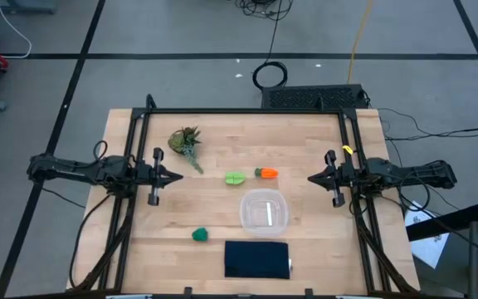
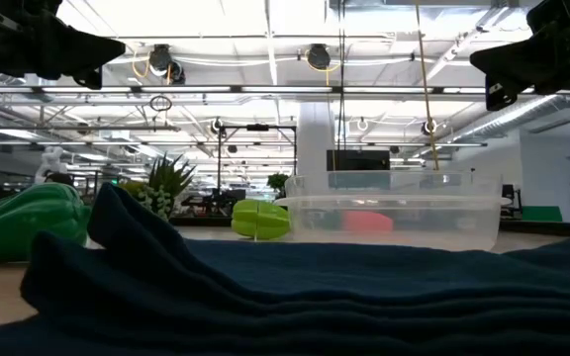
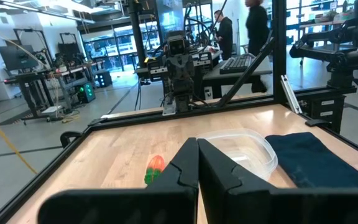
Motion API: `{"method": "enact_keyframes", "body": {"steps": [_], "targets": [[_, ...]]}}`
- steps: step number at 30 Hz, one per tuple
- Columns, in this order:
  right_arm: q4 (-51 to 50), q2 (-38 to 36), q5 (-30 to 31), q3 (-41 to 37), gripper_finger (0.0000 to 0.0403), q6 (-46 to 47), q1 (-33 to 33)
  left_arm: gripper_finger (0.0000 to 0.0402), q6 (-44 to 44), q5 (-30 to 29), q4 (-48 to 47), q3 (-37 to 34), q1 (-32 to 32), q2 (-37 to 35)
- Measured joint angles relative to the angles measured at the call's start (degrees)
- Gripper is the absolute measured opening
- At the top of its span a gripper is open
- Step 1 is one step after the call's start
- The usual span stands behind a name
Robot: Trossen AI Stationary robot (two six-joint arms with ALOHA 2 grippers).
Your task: Pick and placing Produce into tupperware
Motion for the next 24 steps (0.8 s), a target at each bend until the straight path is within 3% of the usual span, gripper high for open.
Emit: {"method": "enact_keyframes", "body": {"steps": [24], "targets": [[0.0, 0.0, 0.0, 0.0, 0.0000, 0.0, 0.0, 0.0001, -5.0, 1.1, 2.0, 0.0, 0.0, 0.0]]}}
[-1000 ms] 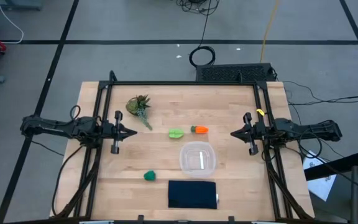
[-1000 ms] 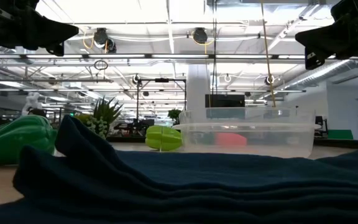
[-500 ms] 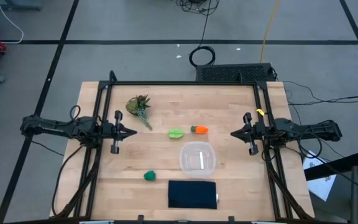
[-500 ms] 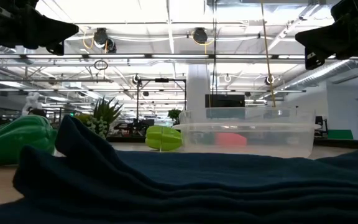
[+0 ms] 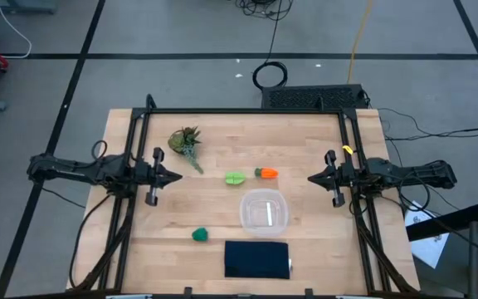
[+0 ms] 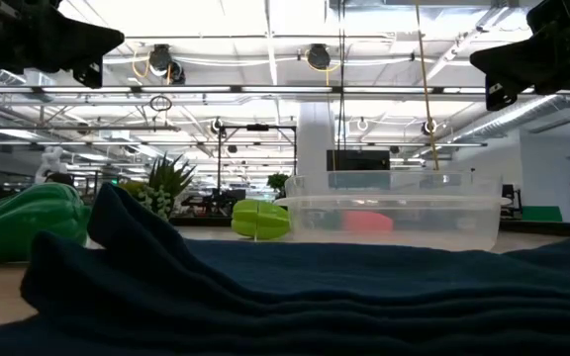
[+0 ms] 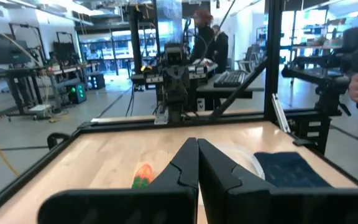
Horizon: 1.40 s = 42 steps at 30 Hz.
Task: Pick and placing Produce into tupperware
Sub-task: Put the green bell pepper into the transparent bin
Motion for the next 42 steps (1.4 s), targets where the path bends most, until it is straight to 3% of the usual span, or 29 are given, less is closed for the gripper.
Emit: {"method": "enact_keyframes", "body": {"steps": [6, 12, 15, 20, 25, 33, 42], "targets": [[0.0, 0.0, 0.0, 0.0, 0.0000, 0.0, 0.0, 0.0001, 1.2, -0.1, 0.2, 0.1, 0.0, 0.0], [0.0, 0.0, 0.0, 0.0, 0.0000, 0.0, 0.0, 0.0001, 2.5, -7.1, -5.7, 3.4, -2.5, 0.1], [0.0, 0.0, 0.0, 0.0, 0.0000, 0.0, 0.0, 0.0001, 3.6, -8.3, -7.6, 6.1, -5.3, 1.2], [0.0, 0.0, 0.0, 0.0, 0.0000, 0.0, 0.0, 0.0001, 2.6, -16.4, -15.2, 10.5, -11.3, 3.7], [-0.1, 0.0, 0.0, 0.0, 0.0000, 0.0, 0.0, 0.0000, 4.5, -19.2, -13.0, 11.3, -17.1, 6.7], [-0.1, 0.0, 0.0, 0.0, 0.0000, 0.0, 0.0, 0.0000, 6.6, -38.6, -11.3, 12.6, -26.9, 10.4], [-0.1, 0.0, 0.0, 0.0, 0.0000, 0.0, 0.0, 0.0000, 10.7, -56.0, -11.9, 20.8, -38.0, 17.0]]}}
